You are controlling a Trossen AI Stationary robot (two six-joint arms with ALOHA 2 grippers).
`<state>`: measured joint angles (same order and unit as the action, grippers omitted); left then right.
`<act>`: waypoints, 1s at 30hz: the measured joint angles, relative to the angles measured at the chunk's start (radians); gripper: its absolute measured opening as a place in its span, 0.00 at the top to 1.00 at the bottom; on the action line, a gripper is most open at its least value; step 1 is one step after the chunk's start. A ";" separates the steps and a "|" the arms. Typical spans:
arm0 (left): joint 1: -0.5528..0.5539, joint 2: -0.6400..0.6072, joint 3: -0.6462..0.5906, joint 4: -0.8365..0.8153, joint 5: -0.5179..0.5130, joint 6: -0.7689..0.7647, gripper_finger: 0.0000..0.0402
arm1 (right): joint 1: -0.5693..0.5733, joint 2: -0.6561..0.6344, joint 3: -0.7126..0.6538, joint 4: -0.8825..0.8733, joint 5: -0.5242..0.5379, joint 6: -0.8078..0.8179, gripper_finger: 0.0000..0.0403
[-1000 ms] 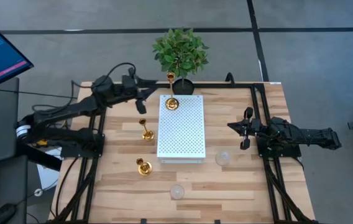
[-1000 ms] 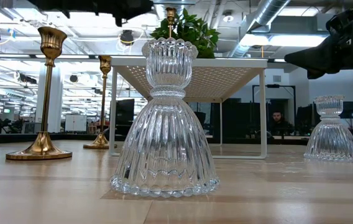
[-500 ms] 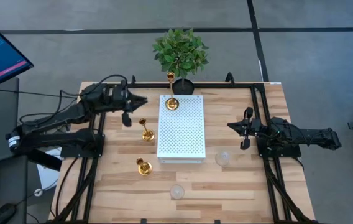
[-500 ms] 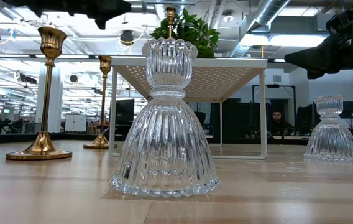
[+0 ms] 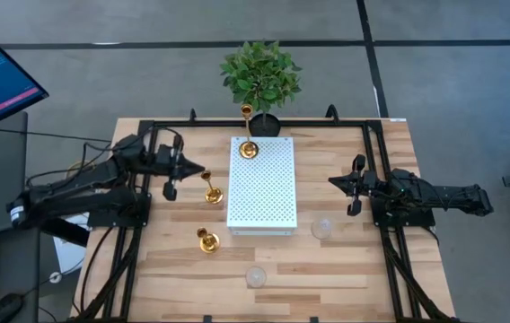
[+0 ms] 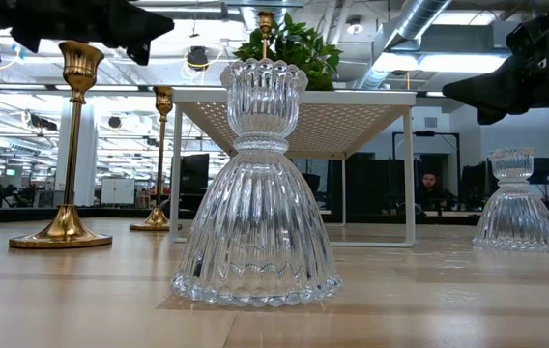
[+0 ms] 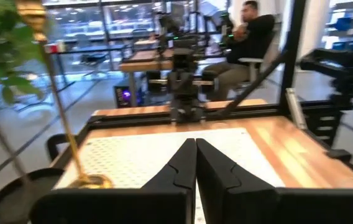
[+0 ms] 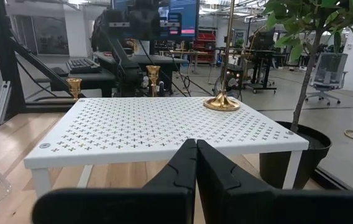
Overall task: Pick & Place candle stick holders
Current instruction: Align the top gold candle holder with the other gold candle holder on the shelf
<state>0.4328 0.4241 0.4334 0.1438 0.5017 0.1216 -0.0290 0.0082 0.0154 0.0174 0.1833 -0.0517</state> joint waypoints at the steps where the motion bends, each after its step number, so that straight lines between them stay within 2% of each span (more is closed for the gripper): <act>1: 0.000 -0.012 -0.010 0.000 0.019 -0.004 0.99 | 0.000 0.000 0.000 0.000 0.000 0.000 1.00; 11: -0.001 -0.058 -0.122 -0.018 0.237 -0.159 0.99 | 0.000 0.000 0.000 0.000 0.000 0.000 1.00; 14: -0.001 -0.058 -0.157 -0.019 0.266 -0.184 0.98 | 0.000 0.000 0.000 0.000 0.000 0.000 1.00; 20: -0.001 -0.057 -0.242 -0.020 0.250 -0.186 0.98 | 0.000 0.000 0.000 0.000 0.000 0.000 1.00; 30: -0.001 -0.057 -0.364 -0.005 0.093 -0.179 0.98 | 0.000 0.000 -0.002 0.013 0.002 0.000 1.00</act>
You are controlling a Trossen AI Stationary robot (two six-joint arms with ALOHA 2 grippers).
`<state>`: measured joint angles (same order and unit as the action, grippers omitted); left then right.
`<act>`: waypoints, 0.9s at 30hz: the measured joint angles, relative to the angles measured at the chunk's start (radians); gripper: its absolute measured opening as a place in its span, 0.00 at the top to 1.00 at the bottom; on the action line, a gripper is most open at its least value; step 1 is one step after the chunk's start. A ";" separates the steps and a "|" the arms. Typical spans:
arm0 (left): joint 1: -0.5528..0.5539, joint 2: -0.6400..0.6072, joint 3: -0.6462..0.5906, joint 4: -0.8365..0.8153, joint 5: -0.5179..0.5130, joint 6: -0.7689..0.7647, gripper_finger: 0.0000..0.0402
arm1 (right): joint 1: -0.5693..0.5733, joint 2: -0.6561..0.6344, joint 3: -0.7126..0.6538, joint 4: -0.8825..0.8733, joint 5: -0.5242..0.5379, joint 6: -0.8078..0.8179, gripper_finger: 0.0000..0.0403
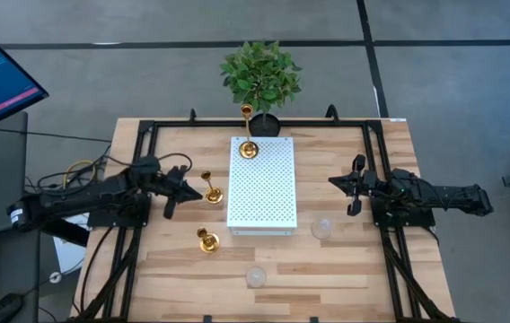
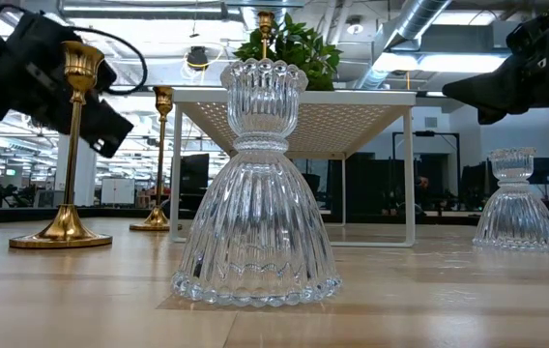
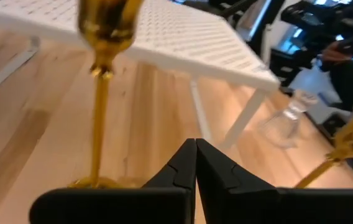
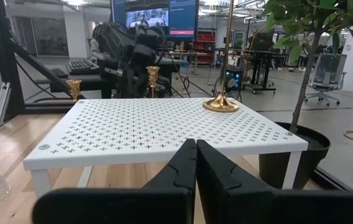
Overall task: Pick & Place candle stick holders
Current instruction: Align the top gold candle holder with the other gold candle holder on the shelf
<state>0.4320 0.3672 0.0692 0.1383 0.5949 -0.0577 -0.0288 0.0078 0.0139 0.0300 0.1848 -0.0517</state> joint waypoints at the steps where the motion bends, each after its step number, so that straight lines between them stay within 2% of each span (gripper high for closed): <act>1: 0.000 0.000 -0.006 0.000 -0.007 0.000 0.98 | 0.000 0.000 0.000 0.001 0.000 0.000 1.00; 8: 0.000 0.000 -0.052 0.021 -0.028 0.001 0.98 | 0.000 0.000 0.000 0.004 0.000 0.000 1.00; 15: 0.000 0.029 -0.064 0.078 -0.159 0.096 0.97 | 0.000 0.000 0.000 0.005 0.000 0.000 1.00; 23: 0.000 0.169 -0.064 0.146 -0.201 0.102 0.85 | 0.000 0.000 0.000 0.008 0.000 0.000 1.00; 27: 0.000 0.264 -0.064 0.258 -0.202 0.102 0.79 | 0.000 0.000 0.000 0.008 0.000 0.000 1.00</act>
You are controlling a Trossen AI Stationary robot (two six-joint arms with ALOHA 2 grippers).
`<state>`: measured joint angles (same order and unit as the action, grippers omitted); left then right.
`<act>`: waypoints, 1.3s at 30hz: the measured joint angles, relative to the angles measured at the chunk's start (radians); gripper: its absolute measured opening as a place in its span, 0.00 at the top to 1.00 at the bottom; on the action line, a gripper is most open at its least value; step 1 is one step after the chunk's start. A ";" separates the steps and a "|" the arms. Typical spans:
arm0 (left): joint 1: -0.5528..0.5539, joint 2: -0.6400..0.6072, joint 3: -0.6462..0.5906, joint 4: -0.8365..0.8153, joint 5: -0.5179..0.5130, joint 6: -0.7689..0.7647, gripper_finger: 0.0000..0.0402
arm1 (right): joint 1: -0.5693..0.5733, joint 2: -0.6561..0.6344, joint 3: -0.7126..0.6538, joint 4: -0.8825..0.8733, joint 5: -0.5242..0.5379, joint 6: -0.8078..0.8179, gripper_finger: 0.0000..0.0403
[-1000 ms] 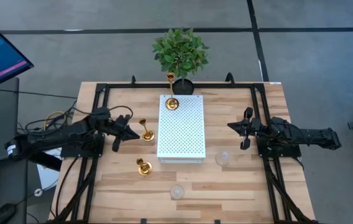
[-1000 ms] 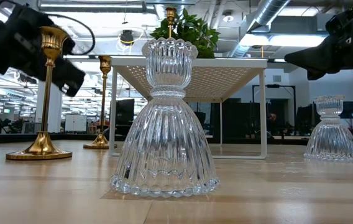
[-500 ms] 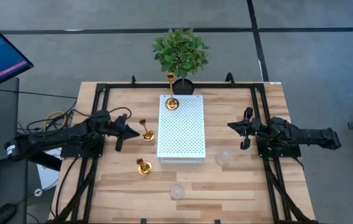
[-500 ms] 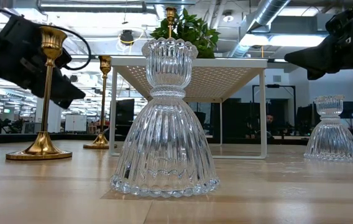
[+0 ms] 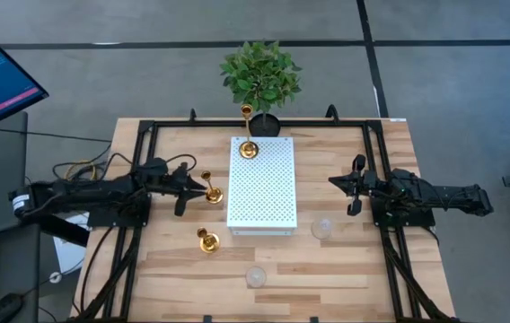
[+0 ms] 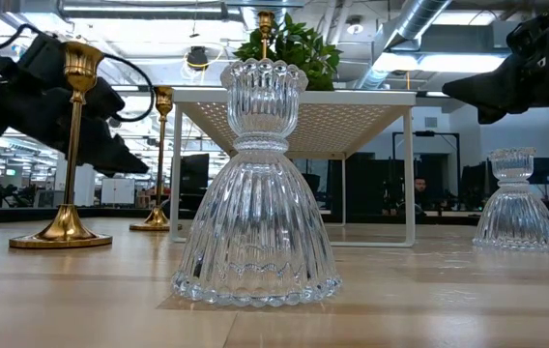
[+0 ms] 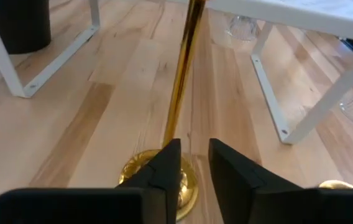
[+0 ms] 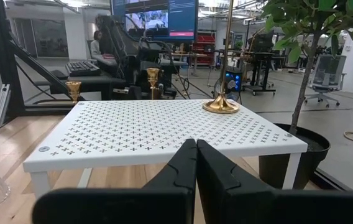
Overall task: Pick & Place candle stick holders
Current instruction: Align the top gold candle holder with the other gold candle holder on the shelf
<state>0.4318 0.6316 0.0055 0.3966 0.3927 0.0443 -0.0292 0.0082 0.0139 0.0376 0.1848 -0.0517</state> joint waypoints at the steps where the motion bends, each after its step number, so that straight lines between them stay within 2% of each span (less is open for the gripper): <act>1: 0.000 0.025 0.000 0.033 0.000 0.000 0.78 | 0.000 0.000 0.000 0.000 0.000 0.000 1.00; 21: 0.000 0.449 0.001 0.440 -0.008 -0.003 0.75 | 0.000 0.000 0.001 -0.002 0.000 0.000 1.00; 32: -0.003 0.615 0.001 0.627 -0.007 -0.032 0.75 | 0.000 0.000 0.001 -0.002 0.000 0.000 1.00; 39: -0.028 0.666 0.001 0.670 -0.008 -0.034 0.77 | 0.000 0.000 0.002 -0.003 0.000 0.000 1.00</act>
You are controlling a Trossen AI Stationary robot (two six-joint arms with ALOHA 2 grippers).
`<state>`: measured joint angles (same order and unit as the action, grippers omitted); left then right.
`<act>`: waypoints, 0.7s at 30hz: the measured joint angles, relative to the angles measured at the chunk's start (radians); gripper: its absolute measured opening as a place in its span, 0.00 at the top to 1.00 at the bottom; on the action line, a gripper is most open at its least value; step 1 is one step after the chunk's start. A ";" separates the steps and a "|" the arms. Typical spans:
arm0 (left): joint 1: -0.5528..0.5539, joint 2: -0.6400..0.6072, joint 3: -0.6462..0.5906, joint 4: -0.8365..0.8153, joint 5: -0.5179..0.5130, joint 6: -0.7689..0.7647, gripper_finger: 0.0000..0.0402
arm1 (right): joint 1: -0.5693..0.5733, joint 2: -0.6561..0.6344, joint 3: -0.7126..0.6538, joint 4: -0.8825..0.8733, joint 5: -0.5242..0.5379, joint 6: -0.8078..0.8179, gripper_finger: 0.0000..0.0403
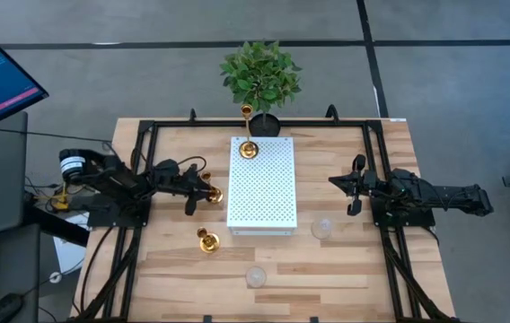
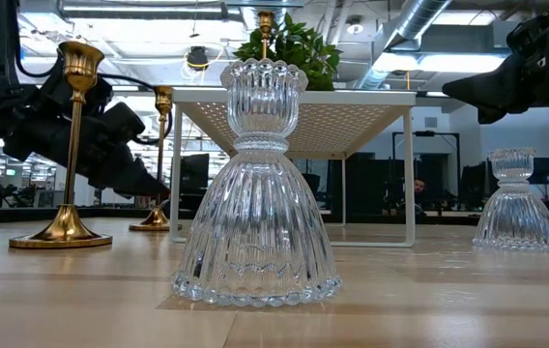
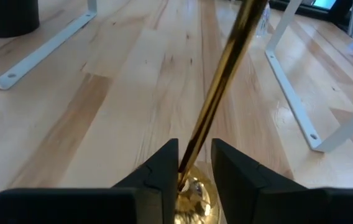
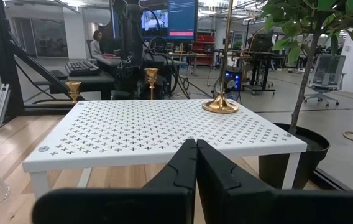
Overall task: Pick & Place candle stick holders
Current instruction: Align the top gold candle holder with the other gold candle holder on the shelf
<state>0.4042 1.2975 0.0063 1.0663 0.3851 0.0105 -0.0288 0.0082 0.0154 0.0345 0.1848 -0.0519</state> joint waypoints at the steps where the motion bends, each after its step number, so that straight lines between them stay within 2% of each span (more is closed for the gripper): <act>1: 0.000 0.002 0.000 0.001 0.000 0.000 0.79 | 0.000 0.000 0.000 0.000 0.000 0.000 1.00; 7: 0.000 0.001 0.001 0.010 0.001 0.009 0.96 | 0.000 0.000 0.000 -0.002 0.000 0.000 1.00; 11: 0.000 0.000 0.001 0.009 0.001 -0.011 0.94 | 0.000 0.000 0.000 -0.004 0.000 0.000 1.00; 16: 0.001 -0.034 0.000 -0.009 -0.073 -0.086 0.96 | 0.000 0.000 0.000 -0.004 0.000 0.000 1.00; 21: 0.000 -0.107 0.000 -0.106 -0.112 -0.087 0.96 | 0.000 0.000 0.000 -0.004 0.000 0.000 1.00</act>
<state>0.4046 1.1909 0.0063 0.9598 0.2727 -0.0765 -0.0292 0.0082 0.0154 0.0303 0.1848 -0.0517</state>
